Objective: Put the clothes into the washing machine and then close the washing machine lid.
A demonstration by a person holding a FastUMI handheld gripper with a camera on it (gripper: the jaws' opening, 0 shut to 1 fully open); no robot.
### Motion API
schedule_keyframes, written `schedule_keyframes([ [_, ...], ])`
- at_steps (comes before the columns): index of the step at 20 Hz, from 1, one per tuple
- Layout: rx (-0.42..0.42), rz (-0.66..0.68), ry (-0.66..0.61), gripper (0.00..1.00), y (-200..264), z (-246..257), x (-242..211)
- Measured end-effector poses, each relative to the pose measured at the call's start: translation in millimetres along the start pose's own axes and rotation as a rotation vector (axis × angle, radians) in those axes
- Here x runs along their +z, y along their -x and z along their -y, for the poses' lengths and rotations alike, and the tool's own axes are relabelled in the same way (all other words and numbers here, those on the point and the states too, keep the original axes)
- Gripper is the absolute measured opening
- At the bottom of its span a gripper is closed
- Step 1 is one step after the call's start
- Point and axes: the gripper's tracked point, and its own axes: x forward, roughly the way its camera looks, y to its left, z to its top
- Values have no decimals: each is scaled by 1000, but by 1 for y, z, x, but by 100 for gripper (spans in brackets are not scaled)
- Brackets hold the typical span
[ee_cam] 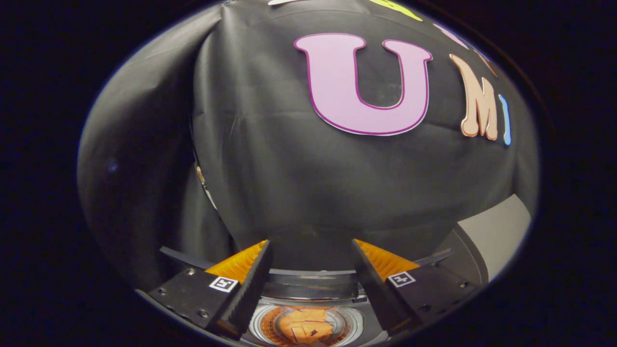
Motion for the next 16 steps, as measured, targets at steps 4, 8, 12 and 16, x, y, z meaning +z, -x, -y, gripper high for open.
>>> schedule_keyframes([
  [4,10,15,8,97,12,0,-6],
  [8,25,48,10,97,22,-1,-13],
  [12,42,58,6,97,30,-4,-19],
  [16,65,48,9,97,36,-8,-29],
])
